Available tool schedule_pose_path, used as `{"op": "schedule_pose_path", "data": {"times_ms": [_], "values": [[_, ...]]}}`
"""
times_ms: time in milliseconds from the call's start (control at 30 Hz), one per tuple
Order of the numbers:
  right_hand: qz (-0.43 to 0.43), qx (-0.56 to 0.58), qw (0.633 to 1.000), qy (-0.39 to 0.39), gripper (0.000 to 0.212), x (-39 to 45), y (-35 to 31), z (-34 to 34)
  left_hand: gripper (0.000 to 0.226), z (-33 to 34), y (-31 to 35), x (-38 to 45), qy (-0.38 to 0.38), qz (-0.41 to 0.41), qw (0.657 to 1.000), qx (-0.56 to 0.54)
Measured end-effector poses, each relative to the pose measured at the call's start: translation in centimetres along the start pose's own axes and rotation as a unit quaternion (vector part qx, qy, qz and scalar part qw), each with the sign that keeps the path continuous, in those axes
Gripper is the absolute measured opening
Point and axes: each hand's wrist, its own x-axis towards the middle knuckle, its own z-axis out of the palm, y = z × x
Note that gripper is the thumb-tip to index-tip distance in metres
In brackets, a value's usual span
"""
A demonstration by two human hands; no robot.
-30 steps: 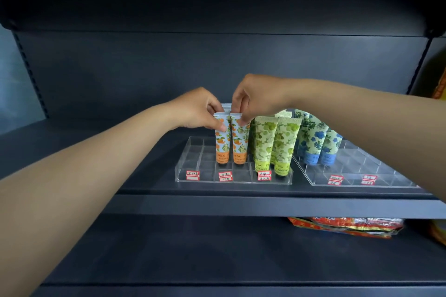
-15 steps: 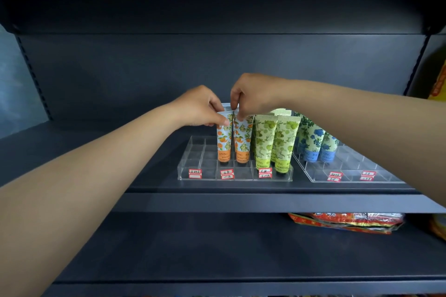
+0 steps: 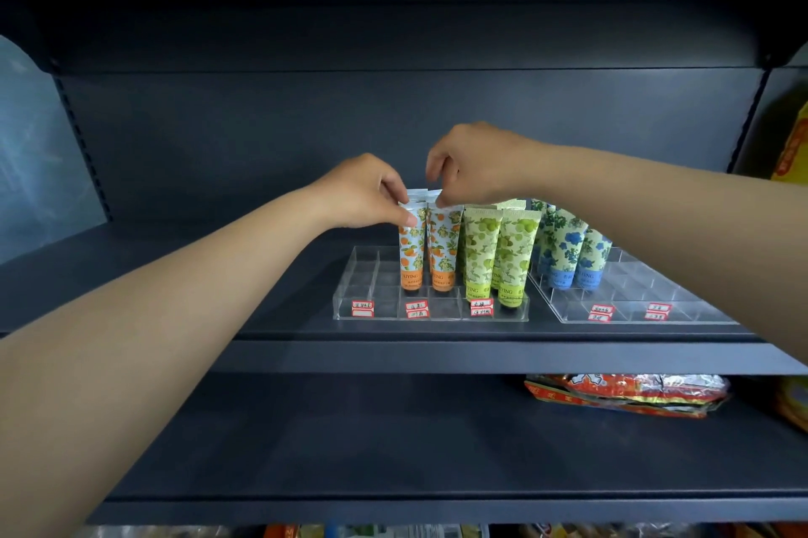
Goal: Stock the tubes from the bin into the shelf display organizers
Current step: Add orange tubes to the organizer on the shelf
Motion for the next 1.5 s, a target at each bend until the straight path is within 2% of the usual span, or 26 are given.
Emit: {"op": "schedule_pose_path", "data": {"times_ms": [133, 300, 467, 600, 800, 933, 1100, 1300, 1500], "values": [[-0.036, -0.040, 0.996, 0.067, 0.030, -3.2, -0.2, 0.3, 0.037, -0.3, 0.1, -2.1, 0.047, 0.035, 0.998, 0.003], [-0.075, -0.053, 0.982, 0.168, 0.029, -8.3, -0.5, 3.3, 0.040, 1.2, -0.1, -6.8, 0.099, 0.099, 0.988, 0.064], [-0.119, -0.017, 0.975, 0.187, 0.026, -14.1, -1.0, 8.7, 0.030, 5.5, -1.4, -12.0, 0.140, 0.136, 0.980, 0.044], [-0.116, 0.017, 0.981, 0.156, 0.029, -18.8, -2.0, 13.9, 0.028, 11.0, -2.8, -15.8, 0.094, 0.118, 0.988, 0.039], [-0.079, 0.062, 0.992, 0.070, 0.030, -24.2, -2.2, 23.4, 0.035, 21.4, -6.5, -20.2, -0.068, 0.003, 0.997, 0.035], [-0.017, 0.104, 0.994, -0.016, 0.033, -26.7, -1.8, 28.7, 0.039, 27.5, -9.3, -22.3, -0.139, -0.088, 0.986, 0.022], [0.050, 0.129, 0.981, -0.138, 0.040, -28.7, -1.4, 33.0, 0.051, 33.3, -11.9, -24.8, -0.247, -0.173, 0.953, 0.018], [0.124, 0.188, 0.953, -0.203, 0.041, -31.0, -1.1, 38.2, 0.063, 37.4, -13.4, -27.7, -0.252, -0.287, 0.924, -0.003], [0.146, 0.208, 0.940, -0.227, 0.044, -32.0, -0.9, 41.6, 0.063, 40.0, -14.1, -28.2, -0.227, -0.367, 0.901, -0.037]]}}
